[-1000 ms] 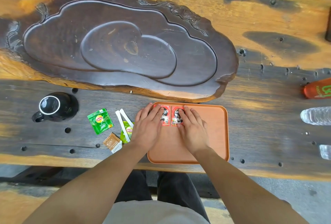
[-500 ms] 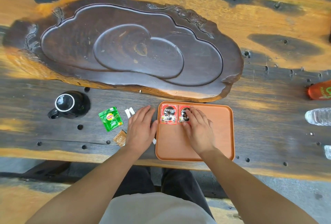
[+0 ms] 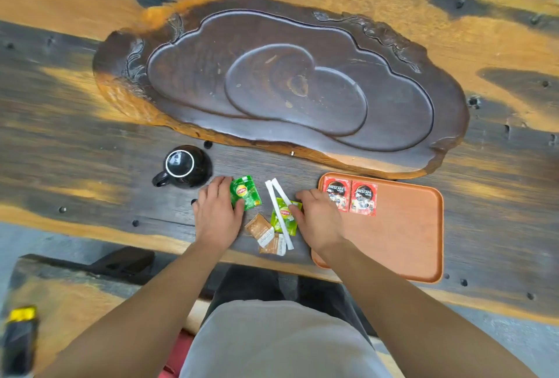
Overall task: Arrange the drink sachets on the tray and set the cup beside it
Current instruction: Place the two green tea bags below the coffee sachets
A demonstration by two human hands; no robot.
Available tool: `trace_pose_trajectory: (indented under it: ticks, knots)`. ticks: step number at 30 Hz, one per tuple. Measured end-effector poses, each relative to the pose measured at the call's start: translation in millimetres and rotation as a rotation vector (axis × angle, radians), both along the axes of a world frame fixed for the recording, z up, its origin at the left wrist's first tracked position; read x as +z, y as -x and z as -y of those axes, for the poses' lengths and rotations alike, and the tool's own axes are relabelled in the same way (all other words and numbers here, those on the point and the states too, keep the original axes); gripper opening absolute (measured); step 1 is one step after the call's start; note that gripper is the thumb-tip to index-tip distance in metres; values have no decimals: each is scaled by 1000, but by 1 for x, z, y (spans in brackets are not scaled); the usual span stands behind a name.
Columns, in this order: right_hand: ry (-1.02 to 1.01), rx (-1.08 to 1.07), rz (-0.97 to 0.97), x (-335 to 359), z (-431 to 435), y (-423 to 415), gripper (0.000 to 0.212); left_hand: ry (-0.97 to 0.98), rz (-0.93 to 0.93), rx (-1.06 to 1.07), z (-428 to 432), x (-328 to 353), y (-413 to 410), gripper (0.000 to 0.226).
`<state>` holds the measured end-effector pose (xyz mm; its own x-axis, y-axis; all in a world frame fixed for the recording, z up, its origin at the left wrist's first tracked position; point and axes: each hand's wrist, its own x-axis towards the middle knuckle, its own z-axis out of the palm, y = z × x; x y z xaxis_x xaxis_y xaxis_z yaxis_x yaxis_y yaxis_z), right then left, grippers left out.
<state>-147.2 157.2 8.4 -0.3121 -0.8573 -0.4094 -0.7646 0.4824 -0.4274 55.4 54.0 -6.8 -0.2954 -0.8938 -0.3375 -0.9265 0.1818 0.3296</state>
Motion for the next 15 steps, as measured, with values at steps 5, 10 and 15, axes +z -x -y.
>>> trace_pose_trajectory:
  ticks: [5,10,15]
  knots:
    - [-186,16,-84,-4,14,-13,62,-23,44,-104,17,-5,-7,65]
    - [-279,131,-298,-4,12,-27,82,2,-2,-154,23,-8,-8,48]
    - [-291,16,-227,-5,18,-31,81,-24,-50,-144,24,-8,-4,40]
